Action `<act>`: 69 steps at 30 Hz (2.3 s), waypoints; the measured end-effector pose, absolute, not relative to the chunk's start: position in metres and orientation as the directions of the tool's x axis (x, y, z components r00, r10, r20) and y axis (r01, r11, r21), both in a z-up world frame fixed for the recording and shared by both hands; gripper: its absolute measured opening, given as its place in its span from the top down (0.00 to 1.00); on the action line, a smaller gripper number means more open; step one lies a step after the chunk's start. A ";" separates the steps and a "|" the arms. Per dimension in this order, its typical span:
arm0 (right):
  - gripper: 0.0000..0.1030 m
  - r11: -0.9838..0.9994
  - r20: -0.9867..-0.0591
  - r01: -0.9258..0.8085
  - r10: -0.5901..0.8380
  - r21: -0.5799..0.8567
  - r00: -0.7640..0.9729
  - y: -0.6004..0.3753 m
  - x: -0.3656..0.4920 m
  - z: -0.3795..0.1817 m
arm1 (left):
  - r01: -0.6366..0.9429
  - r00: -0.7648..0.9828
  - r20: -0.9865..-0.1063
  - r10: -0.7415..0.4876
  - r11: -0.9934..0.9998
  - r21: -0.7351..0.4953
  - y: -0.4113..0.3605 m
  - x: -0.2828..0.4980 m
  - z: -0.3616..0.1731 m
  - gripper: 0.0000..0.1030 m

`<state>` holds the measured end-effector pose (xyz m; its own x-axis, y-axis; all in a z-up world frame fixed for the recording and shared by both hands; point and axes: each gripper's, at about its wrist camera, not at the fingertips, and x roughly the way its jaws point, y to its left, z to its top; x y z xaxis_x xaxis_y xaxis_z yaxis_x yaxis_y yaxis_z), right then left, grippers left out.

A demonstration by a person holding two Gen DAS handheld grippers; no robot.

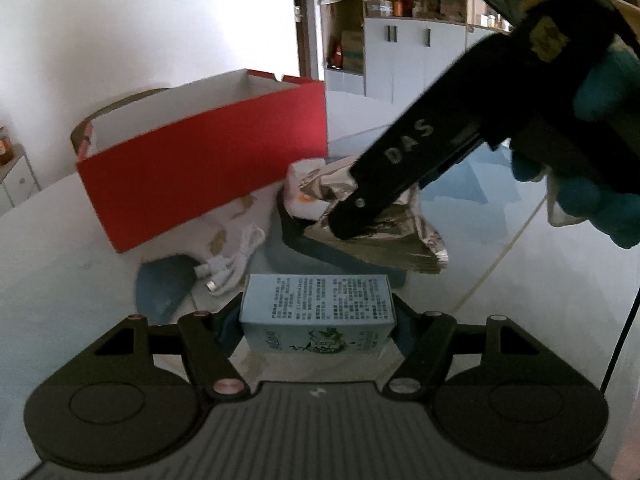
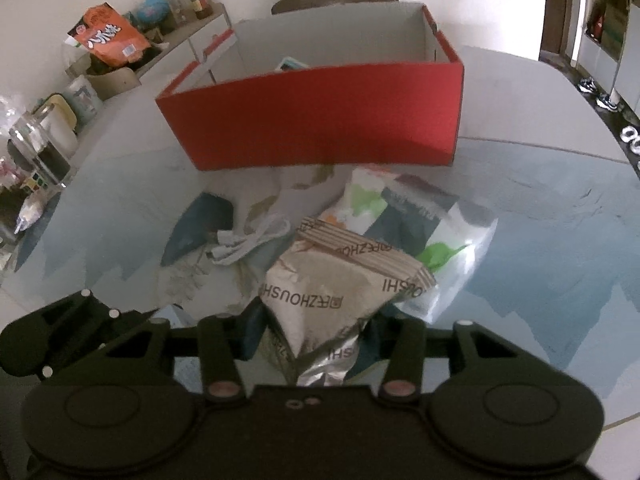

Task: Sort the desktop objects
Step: 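Grasp the light blue carton with the left tool while the right tool grasps the silver snack bag, then carry the blue carton into the red box while the right tool carries the silver bag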

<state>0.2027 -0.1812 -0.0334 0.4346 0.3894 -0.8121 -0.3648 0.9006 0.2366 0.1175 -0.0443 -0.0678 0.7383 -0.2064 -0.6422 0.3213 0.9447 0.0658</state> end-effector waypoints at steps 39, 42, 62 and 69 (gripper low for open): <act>0.54 0.893 -0.695 -0.423 0.404 0.157 0.595 -0.173 0.261 0.072 | 0.241 0.843 -0.514 -0.157 0.965 0.100 0.005 0.214 0.062 0.31; 0.54 0.893 -0.692 -0.422 0.403 0.155 0.599 -0.171 0.271 0.074 | 0.237 0.847 -0.510 -0.153 0.966 0.105 0.011 0.229 0.066 0.31; 0.54 0.910 -0.698 -0.383 0.379 0.160 0.607 -0.177 0.349 0.067 | 0.251 0.827 -0.541 -0.156 0.962 0.107 0.029 0.315 0.056 0.31; 0.54 0.906 -0.710 -0.389 0.383 0.165 0.591 -0.173 0.370 0.058 | 0.261 0.804 -0.573 -0.158 0.960 0.103 0.028 0.341 0.038 0.31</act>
